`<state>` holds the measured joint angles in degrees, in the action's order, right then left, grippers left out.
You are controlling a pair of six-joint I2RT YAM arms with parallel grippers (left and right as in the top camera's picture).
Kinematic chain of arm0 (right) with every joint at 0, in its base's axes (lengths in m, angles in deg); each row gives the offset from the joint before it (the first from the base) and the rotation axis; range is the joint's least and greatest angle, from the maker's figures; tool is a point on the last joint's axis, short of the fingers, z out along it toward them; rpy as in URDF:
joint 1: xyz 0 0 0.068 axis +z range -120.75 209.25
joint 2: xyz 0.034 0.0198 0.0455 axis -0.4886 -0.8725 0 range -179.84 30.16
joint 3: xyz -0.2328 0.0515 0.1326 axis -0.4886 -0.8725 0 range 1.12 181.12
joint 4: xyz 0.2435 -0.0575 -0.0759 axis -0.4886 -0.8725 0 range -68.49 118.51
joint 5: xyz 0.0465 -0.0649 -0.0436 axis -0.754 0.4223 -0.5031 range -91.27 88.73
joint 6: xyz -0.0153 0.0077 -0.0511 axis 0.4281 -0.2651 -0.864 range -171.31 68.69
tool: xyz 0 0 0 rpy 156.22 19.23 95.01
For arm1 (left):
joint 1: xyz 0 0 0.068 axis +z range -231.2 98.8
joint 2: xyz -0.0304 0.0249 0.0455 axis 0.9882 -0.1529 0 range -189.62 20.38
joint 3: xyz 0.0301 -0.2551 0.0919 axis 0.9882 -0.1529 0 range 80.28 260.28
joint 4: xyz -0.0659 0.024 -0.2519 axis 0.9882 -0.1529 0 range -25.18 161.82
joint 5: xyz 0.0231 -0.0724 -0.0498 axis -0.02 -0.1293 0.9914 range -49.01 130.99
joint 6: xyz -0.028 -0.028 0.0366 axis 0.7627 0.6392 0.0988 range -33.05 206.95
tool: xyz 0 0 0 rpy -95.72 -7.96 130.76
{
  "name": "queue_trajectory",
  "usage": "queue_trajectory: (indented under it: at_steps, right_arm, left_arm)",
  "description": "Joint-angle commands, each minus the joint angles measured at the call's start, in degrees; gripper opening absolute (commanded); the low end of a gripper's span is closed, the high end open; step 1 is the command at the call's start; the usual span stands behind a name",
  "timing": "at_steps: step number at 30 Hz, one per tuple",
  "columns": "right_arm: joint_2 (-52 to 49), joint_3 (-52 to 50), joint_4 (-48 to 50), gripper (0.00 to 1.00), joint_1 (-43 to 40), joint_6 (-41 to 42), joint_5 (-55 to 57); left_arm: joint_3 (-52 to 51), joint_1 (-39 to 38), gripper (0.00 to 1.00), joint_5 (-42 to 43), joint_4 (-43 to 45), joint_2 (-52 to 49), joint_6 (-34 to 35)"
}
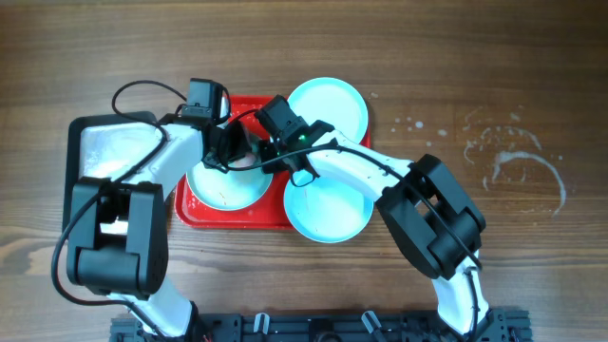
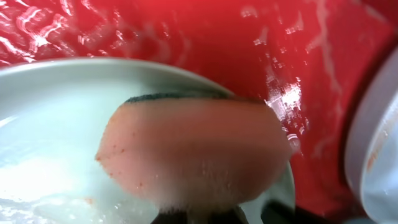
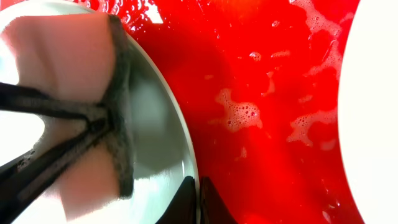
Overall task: Clean dirty plates on tray and stack at the side
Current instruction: 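Scrub the plate surface with the sponge in the left gripper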
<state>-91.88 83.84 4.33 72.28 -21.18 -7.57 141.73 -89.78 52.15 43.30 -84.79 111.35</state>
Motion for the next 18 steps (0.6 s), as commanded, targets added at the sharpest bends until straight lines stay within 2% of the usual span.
queue_trajectory:
  at_steps: [1, 5, 7, 10, 13, 18]
  right_arm:
    - [-0.7, 0.4, -0.1, 0.04, 0.1, -0.1, 0.3]
    - [-0.7, 0.4, 0.0, 0.04, 0.1, -0.1, 0.3]
    - [-0.7, 0.4, 0.1, 0.04, 0.1, -0.1, 0.3]
    - [-0.7, 0.4, 0.2, 0.04, 0.1, 0.0, -0.2]
    - [-0.7, 0.4, 0.2, 0.04, 0.1, 0.0, -0.3]
    - [-0.7, 0.4, 0.2, 0.04, 0.1, 0.0, -0.4]
  left_arm:
    - [-0.1, -0.2, 0.04, -16.0, -0.1, -1.2, 3.5]
    - [-0.1, -0.1, 0.04, -16.3, -7.2, -1.2, 3.7]
    - [-0.1, 0.5, 0.04, -18.3, -11.7, -1.2, 6.8]
    - [-0.1, 2.8, 0.04, -17.6, -16.6, -1.2, 7.6]
    - [-0.1, 5.9, 0.04, -13.6, -21.3, -1.2, 7.3]
    - [-0.1, 9.2, 0.04, -4.0, -28.2, -1.2, 1.3]
